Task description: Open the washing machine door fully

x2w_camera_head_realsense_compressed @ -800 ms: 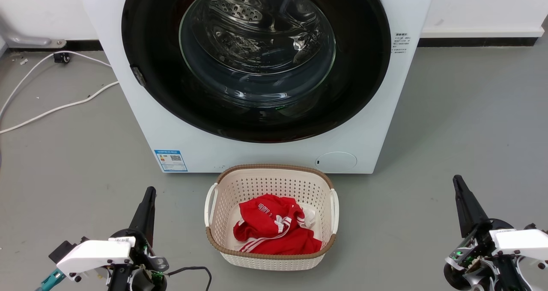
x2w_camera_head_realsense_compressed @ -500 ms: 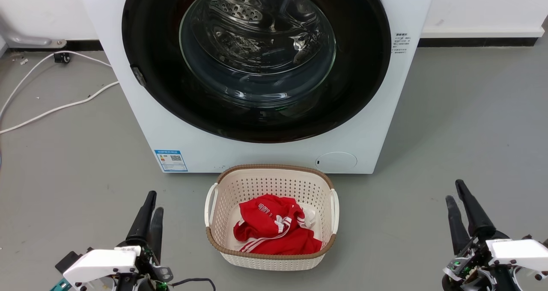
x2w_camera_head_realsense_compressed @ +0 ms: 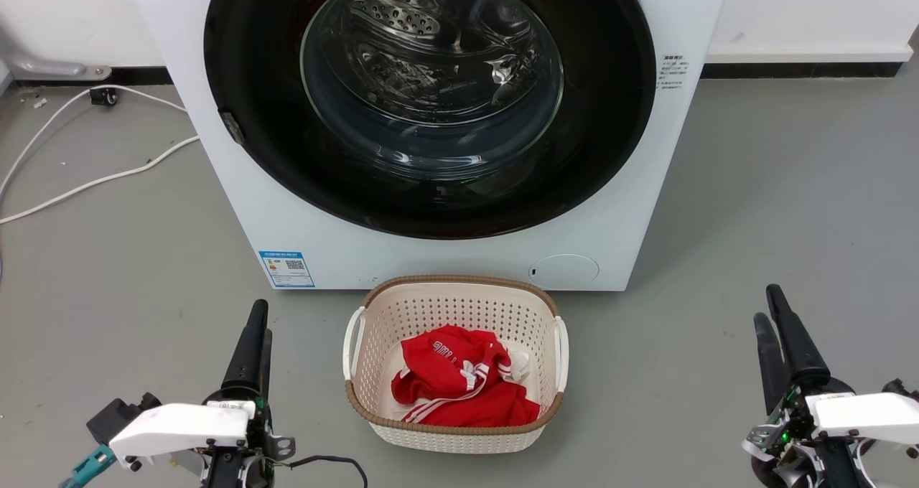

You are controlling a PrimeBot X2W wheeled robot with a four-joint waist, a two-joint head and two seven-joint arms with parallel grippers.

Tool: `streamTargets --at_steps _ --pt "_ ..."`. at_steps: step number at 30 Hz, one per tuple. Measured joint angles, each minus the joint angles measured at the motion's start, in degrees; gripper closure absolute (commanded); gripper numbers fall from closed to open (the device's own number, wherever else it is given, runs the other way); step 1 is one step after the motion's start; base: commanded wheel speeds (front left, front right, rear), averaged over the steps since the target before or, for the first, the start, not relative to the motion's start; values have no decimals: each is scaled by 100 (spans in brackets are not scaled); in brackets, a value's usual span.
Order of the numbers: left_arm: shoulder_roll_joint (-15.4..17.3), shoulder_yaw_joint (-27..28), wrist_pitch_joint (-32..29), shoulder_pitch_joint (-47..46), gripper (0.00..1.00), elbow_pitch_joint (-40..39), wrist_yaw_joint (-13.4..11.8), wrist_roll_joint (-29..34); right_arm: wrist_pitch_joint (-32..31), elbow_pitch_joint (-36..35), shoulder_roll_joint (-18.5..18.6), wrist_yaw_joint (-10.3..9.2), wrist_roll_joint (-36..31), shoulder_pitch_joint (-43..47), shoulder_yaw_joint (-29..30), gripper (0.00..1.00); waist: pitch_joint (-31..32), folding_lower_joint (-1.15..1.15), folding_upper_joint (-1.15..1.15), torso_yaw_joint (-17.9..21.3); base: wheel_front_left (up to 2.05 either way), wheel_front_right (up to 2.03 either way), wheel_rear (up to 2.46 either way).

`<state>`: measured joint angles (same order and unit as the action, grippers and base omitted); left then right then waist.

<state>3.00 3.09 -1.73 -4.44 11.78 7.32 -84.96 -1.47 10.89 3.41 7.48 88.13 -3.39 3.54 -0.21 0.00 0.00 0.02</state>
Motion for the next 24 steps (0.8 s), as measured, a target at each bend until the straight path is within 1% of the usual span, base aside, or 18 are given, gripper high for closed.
streamTargets --at_steps 5,13,24 --pt "0 3 123 0 0 -185 0 609 122 -207 -1 0 -715 5 -14 0 -5 0 0 -2 0 0 0" --pt "-1 -3 297 1 0 -434 -1 1646 298 -517 -5 0 -2067 53 -137 0 -7 0 0 -9 0 0 0" --pt "-2 -152 526 31 0 -612 -77 2953 505 -632 -10 0 -3607 156 -299 0 4 0 0 -25 0 0 0"
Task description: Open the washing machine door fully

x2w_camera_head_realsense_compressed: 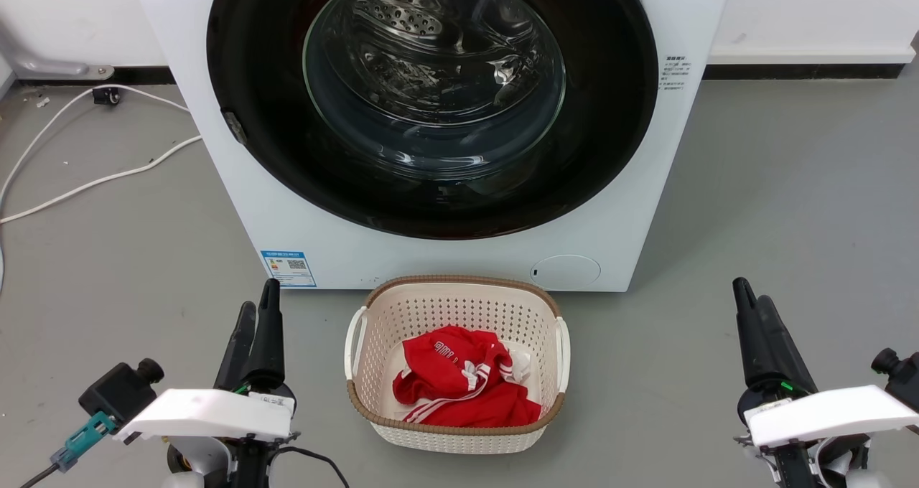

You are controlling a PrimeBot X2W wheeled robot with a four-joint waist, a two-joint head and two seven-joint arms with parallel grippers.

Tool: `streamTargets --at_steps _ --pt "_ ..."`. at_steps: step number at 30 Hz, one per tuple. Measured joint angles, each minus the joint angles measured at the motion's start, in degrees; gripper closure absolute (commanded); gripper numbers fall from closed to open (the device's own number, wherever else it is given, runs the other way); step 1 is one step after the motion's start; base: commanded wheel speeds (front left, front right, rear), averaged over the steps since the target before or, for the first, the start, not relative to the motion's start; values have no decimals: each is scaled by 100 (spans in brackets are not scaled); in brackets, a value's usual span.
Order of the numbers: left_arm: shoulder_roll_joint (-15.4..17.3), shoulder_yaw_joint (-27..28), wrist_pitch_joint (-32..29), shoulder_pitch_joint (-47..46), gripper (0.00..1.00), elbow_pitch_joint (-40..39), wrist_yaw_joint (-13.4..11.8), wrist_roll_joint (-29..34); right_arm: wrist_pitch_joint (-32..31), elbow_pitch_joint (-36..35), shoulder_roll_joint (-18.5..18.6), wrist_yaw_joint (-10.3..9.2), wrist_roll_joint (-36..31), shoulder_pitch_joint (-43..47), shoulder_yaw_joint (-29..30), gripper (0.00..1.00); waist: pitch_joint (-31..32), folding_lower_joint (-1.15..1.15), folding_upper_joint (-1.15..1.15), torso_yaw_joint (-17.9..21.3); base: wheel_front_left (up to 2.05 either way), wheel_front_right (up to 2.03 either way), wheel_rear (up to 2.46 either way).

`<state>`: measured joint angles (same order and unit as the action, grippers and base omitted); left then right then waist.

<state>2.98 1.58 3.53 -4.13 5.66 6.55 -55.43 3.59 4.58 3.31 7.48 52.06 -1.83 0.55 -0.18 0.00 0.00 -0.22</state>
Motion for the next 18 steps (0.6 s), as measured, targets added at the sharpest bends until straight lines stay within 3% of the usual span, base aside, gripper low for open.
streamTargets --at_steps 18 --pt "2 -257 342 34 0 -133 -159 1992 91 -263 -10 1 -1973 119 -169 0 9 0 0 -29 0 0 0"
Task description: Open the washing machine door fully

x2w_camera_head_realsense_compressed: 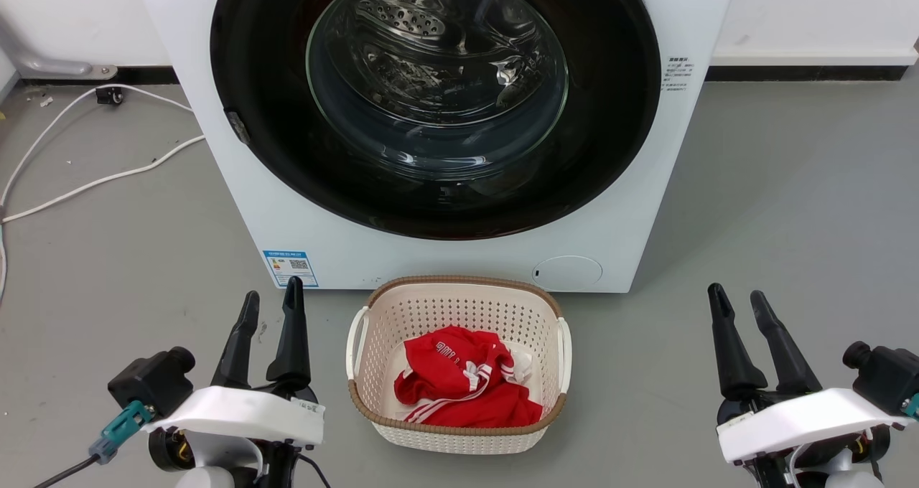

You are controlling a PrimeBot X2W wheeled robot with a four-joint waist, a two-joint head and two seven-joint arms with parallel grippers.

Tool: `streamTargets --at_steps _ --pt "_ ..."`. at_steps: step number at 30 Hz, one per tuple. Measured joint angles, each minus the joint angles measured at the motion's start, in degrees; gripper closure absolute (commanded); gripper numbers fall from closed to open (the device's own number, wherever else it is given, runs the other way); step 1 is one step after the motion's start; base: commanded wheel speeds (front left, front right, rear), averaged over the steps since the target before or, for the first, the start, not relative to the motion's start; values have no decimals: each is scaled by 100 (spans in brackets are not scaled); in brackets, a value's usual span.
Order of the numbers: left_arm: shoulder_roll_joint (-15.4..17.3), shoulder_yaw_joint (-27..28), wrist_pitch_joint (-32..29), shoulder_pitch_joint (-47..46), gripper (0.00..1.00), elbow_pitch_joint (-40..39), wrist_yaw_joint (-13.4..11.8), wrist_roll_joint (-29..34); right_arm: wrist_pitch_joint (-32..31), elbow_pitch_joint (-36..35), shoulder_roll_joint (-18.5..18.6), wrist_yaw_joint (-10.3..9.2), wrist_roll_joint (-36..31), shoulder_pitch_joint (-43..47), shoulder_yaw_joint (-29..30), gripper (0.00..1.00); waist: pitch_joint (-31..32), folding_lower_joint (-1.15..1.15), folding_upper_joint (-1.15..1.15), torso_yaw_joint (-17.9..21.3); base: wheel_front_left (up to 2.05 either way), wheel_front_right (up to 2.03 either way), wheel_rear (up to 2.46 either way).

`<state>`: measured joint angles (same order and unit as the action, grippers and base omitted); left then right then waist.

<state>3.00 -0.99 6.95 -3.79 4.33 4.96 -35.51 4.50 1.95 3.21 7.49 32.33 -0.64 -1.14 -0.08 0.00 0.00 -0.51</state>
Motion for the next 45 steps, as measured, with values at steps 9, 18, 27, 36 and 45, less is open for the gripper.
streamTargets --at_steps 9,18,27,36,45 --pt "20 -89 140 1 0 -23 -102 625 -86 -75 -3 0 -625 68 29 0 1 0 0 -5 0 0 0" --pt "56 -191 267 1 0 -52 -196 1183 -101 -177 -7 0 -1201 94 62 0 -2 0 0 -8 0 0 0" --pt "98 -266 385 7 0 -86 -297 1695 -73 -290 -9 0 -1744 134 84 0 11 0 0 -1 0 0 0" --pt "135 -349 487 8 0 -90 -369 2149 -76 -364 -13 1 -2158 187 104 0 8 0 0 -2 0 0 0" --pt "148 -387 594 15 0 -131 -448 2543 -76 -402 -16 1 -2513 211 84 0 17 0 0 -4 0 0 0"
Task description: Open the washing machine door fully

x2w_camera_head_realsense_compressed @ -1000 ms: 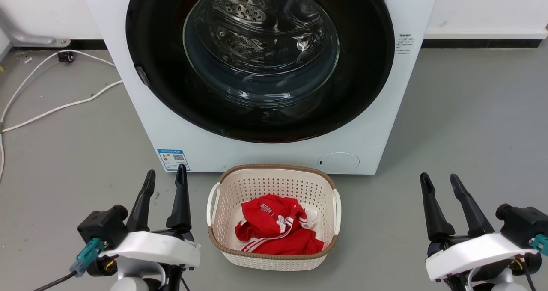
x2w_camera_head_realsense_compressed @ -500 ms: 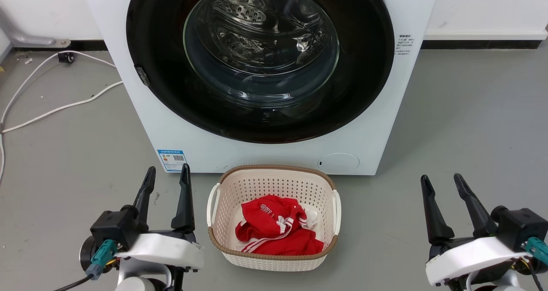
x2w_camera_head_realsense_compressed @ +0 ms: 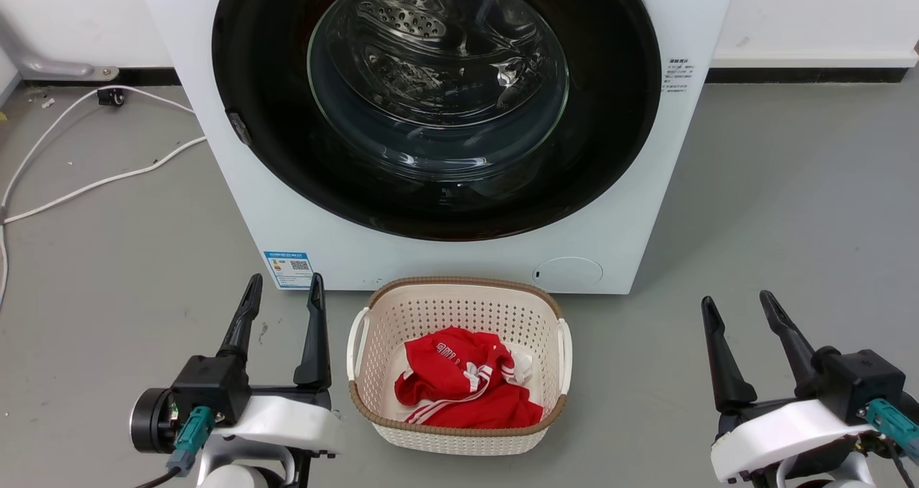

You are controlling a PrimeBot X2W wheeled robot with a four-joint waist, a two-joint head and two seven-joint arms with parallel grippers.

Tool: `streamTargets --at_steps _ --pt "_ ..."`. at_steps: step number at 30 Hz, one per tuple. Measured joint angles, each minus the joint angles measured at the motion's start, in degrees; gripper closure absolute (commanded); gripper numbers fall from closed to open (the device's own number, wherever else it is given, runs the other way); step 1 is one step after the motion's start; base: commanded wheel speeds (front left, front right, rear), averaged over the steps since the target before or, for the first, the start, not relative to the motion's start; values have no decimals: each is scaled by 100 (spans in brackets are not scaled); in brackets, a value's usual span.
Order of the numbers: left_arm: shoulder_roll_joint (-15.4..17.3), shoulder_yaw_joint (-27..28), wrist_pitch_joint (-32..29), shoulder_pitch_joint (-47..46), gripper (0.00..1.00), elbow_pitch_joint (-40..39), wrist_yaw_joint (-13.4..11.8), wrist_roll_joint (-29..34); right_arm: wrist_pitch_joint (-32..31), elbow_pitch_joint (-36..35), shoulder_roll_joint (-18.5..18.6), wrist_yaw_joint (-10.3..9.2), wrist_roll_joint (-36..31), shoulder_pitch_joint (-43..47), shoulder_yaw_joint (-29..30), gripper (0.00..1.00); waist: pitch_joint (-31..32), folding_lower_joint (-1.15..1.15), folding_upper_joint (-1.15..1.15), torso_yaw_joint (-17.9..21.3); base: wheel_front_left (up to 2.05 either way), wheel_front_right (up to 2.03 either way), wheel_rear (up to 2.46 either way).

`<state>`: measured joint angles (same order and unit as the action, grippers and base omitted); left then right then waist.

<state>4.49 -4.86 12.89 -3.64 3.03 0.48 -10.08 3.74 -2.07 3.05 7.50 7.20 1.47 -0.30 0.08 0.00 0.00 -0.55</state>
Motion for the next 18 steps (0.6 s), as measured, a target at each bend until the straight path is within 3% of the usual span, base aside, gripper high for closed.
streamTargets --at_steps 18 --pt "-45 9 203 53 0 -91 -97 733 57 -42 -5 0 -452 39 -37 0 -7 0 0 -16 0 0 0"
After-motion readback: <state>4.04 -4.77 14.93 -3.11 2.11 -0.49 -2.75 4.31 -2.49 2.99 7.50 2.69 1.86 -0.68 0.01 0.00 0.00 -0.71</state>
